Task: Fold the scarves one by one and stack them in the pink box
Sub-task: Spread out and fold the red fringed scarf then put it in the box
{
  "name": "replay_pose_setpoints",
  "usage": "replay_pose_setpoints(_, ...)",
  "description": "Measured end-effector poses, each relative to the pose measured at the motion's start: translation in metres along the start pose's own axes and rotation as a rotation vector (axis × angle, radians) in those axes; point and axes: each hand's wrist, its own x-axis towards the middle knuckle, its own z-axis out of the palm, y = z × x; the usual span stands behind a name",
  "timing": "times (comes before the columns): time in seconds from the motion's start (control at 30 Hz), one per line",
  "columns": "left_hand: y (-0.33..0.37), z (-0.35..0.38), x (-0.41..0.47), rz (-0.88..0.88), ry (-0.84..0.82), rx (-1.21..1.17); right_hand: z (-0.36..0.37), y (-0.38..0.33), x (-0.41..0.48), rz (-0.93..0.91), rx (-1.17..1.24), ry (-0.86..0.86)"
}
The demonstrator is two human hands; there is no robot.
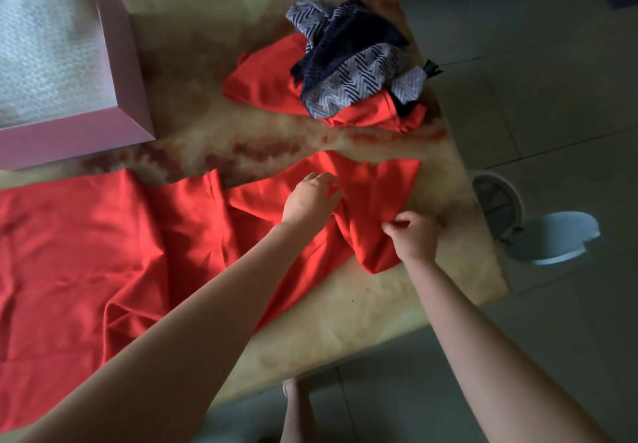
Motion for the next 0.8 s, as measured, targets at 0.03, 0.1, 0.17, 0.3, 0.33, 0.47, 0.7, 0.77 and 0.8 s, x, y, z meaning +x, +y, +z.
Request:
replay_pose_setpoints(0.03, 0.005, 0.004, 0.0, -0.02, 0.008, -0.018, 0.001, -0.001, -0.005, -0.007, 0.057, 0.027)
replay_pose_setpoints(0.1, 0.015, 0.011, -0.001, -0.054, 0.037, -0.048, -0.002, -0.006, -0.021, -0.064, 0.225, 0.104)
replay_pose_setpoints(0.17, 0.025, 0.015, -0.001, -0.098, 0.051, -0.076, -0.007, -0.016, -0.042, -0.155, 0.283, 0.174)
replay_pose_setpoints(0.3, 0.027, 0.021, 0.002, -0.184, -0.066, 0.034, 0.004, -0.03, -0.083, -0.239, 0.222, 0.15)
replay_pose_setpoints(0.33, 0.024, 0.021, 0.002, -0.18, -0.079, 0.108, 0.011, -0.032, -0.09, -0.226, 0.215, 0.129)
replay_pose_setpoints(0.47, 0.005, 0.013, 0.003, -0.104, 0.062, 0.233, 0.032, -0.028, -0.114, -0.127, 0.159, 0.033)
replay_pose_setpoints(0.7, -0.03, -0.034, 0.009, -0.333, 0.278, -0.206, 0.043, -0.011, -0.124, -0.065, 0.18, -0.089)
replay_pose_setpoints(0.77, -0.049, -0.051, 0.006, -0.42, 0.312, -0.228, 0.046, -0.011, -0.13, -0.038, 0.117, -0.249)
replay_pose_setpoints(0.8, -0.058, -0.059, 0.004, -0.463, 0.317, -0.18, 0.047, -0.011, -0.134, -0.021, 0.074, -0.326)
